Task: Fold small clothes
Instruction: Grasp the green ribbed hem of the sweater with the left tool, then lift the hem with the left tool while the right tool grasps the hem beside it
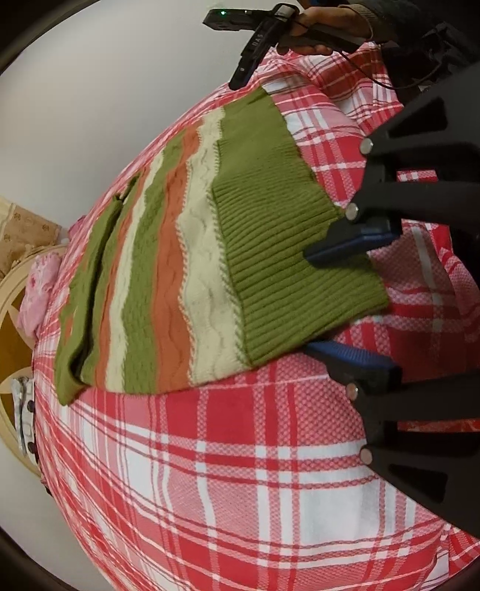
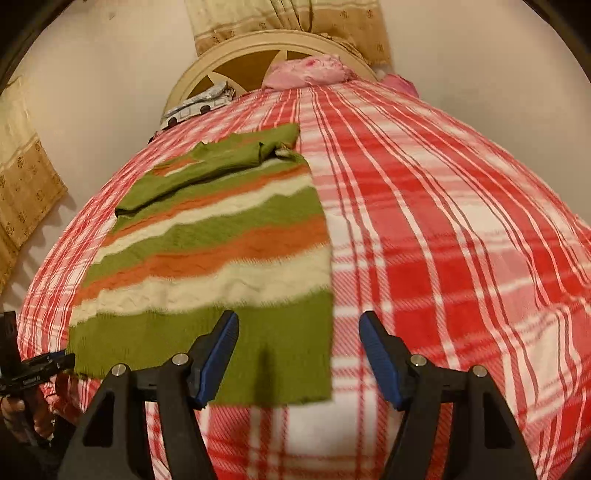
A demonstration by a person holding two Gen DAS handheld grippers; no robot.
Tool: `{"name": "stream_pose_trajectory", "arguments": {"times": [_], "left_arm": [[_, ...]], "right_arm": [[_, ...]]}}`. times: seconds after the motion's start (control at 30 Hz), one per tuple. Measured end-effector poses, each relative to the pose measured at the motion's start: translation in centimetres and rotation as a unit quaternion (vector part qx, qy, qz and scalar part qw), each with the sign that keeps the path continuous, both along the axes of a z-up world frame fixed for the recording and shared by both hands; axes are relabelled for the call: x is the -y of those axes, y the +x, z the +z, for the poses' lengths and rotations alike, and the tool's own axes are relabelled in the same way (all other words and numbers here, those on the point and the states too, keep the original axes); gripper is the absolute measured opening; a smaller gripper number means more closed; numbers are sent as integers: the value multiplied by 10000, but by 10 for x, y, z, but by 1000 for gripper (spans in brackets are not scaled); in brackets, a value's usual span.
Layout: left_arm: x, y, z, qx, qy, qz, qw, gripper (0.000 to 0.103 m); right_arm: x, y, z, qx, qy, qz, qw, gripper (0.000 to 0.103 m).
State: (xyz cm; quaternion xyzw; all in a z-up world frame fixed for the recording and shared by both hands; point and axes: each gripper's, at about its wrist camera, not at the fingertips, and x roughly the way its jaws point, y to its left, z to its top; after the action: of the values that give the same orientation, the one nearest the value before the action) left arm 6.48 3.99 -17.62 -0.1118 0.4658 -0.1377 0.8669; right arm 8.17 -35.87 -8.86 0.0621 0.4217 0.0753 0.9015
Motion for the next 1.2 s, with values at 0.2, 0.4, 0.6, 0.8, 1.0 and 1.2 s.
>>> {"name": "stream_pose_trajectory", "arguments": {"times": [0.2, 0.4, 0.6, 0.8, 1.0, 1.2], "left_arm": [[5, 1, -1, 72, -33, -68, 9999, 39], [0, 0, 0, 113, -312, -125, 9994, 8], [-11, -7, 30, 816, -557, -129, 9950, 6], [-16, 15, 70, 1394, -505, -130, 9889, 5], [-14, 40, 95, 1728, -493, -202, 9835, 5], [-12, 38, 85, 1644, -535, -325, 9844, 5]], "right_arm": [[-7, 4, -13, -261, 253, 216, 9991, 68], [-17, 2, -24, -437, 363, 360, 9977, 13], [-2, -7, 5, 177, 1368, 415, 9896, 13], [-15, 6, 42, 881, 1455, 504, 9841, 13], [-21, 32, 76, 1259, 1579, 621, 9774, 7], [-14, 45, 62, 702, 1103, 390, 9907, 34]]}}
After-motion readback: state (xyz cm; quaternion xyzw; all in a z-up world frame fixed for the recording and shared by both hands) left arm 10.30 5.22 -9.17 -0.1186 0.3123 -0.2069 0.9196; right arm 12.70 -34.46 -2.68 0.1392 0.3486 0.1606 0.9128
